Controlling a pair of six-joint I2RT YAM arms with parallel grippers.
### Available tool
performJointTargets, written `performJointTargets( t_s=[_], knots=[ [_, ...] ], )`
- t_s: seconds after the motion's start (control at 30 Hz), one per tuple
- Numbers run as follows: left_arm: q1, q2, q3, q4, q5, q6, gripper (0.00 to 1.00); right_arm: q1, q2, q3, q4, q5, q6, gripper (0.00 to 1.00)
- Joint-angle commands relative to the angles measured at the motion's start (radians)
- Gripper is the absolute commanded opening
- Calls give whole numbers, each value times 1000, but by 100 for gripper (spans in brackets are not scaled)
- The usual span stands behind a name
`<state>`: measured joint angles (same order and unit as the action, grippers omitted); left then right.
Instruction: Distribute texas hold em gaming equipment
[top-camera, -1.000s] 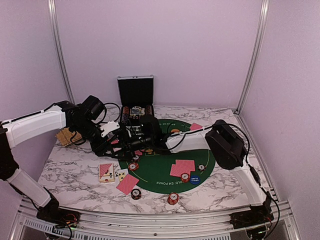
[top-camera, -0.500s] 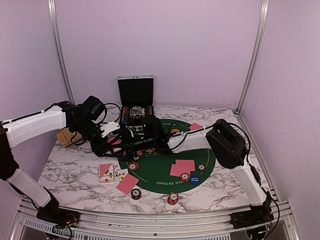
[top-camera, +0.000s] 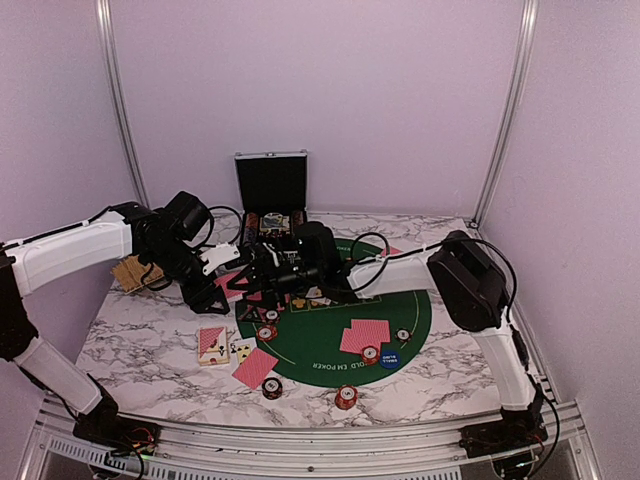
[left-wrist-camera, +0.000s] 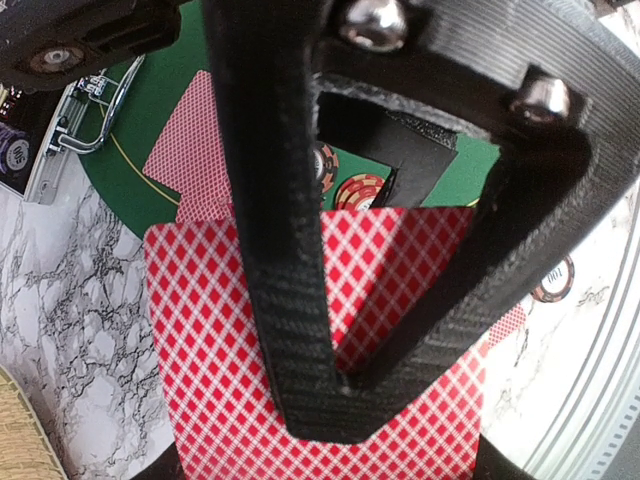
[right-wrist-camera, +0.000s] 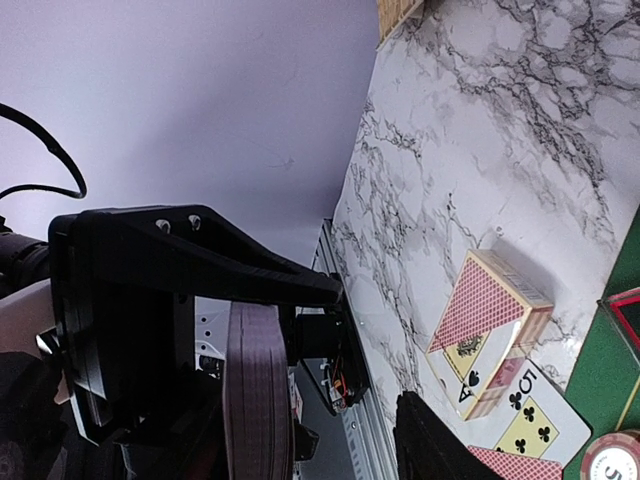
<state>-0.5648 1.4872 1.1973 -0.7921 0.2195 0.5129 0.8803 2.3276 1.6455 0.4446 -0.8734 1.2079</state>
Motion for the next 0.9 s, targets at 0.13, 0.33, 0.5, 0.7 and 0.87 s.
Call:
performJointTargets(
  t_s=[0.13, 0.33, 0.5, 0.7, 0.87],
  knots=[
    [-1, -28, -2, -16, 12, 10, 0, -24, -63, -47, -40, 16, -22, 40],
    [-2, -25, -3, -16, 16, 8, 0, -27, -83, -49, -37, 9, -26, 24],
    [-2, -27, 1, -17, 17, 5, 0, -27, -94, -64, -21, -1, -10, 15],
    [-1, -24, -1, -18, 18, 6, 0, -39, -115, -88, -19, -7, -12, 8],
    [-1, -27, -7, -18, 11, 8, 0, -48, -133, -102, -26, -8, -19, 3]
  ],
)
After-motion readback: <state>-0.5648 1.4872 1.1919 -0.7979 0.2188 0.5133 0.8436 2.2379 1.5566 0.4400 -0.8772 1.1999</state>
